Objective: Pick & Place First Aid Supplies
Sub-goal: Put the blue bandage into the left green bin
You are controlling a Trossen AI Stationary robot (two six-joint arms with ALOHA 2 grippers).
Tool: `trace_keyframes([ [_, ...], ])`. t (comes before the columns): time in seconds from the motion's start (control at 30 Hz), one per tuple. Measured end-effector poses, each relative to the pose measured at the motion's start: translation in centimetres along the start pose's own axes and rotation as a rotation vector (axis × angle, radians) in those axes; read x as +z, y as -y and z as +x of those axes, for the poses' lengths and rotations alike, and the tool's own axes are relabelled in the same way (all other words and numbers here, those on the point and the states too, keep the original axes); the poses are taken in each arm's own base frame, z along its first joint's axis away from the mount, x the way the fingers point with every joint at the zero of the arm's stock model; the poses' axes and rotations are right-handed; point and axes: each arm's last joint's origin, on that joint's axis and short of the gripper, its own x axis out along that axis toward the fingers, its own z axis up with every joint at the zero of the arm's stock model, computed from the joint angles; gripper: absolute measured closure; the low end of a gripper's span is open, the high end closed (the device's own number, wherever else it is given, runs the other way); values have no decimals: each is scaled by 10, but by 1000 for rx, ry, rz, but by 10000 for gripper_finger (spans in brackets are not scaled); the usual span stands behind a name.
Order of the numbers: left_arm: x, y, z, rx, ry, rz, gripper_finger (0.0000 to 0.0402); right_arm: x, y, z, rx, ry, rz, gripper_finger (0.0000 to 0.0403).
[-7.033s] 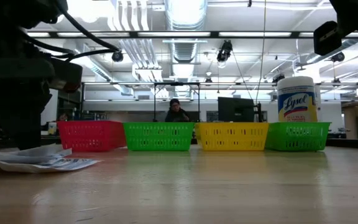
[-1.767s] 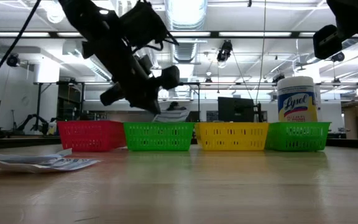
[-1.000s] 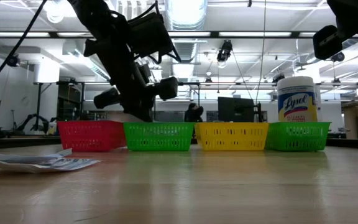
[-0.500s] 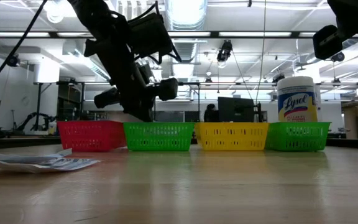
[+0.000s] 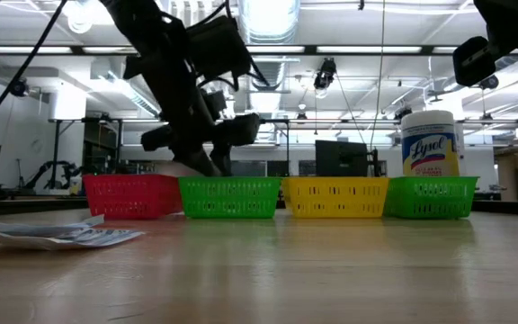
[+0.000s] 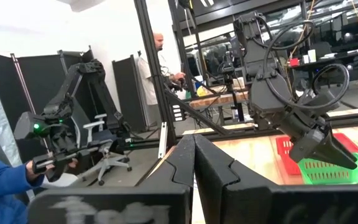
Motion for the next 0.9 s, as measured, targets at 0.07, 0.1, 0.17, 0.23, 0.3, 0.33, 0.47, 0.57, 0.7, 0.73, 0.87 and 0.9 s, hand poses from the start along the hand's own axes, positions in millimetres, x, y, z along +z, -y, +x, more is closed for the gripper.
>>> trace_keyframes([
  [0.07,5,2,-4,-35,-23,48,270,0,0,0,0,0,0,394],
  [0.1,7,4,-7,-62,-42,72,268,0,0,0,0,0,0,394],
  [0.17,14,7,-14,-126,-82,113,268,0,0,0,0,-1,-1,394],
  [0.23,20,8,-23,-193,-123,161,268,0,0,0,0,-1,-1,394],
  [0.3,25,8,-34,-278,-177,201,268,0,0,0,-1,-1,-1,394],
  [0.33,27,8,-40,-324,-208,216,268,0,0,0,-1,-1,-1,394],
  [0.47,27,6,-64,-479,-348,255,269,0,0,0,-2,-4,-1,394],
  [0.57,22,4,-84,-532,-433,244,268,0,0,0,-2,-3,-1,394],
  [0.7,9,3,-108,-537,-505,192,268,-1,0,0,-2,-5,-1,394],
  [0.73,5,4,-113,-538,-522,183,268,-1,0,0,-2,-5,-1,394],
  [0.87,-12,7,-131,-561,-565,186,269,-1,0,0,-2,-6,-1,394],
  [0.9,-16,8,-134,-566,-575,190,269,-1,0,0,-2,-6,-1,394],
])
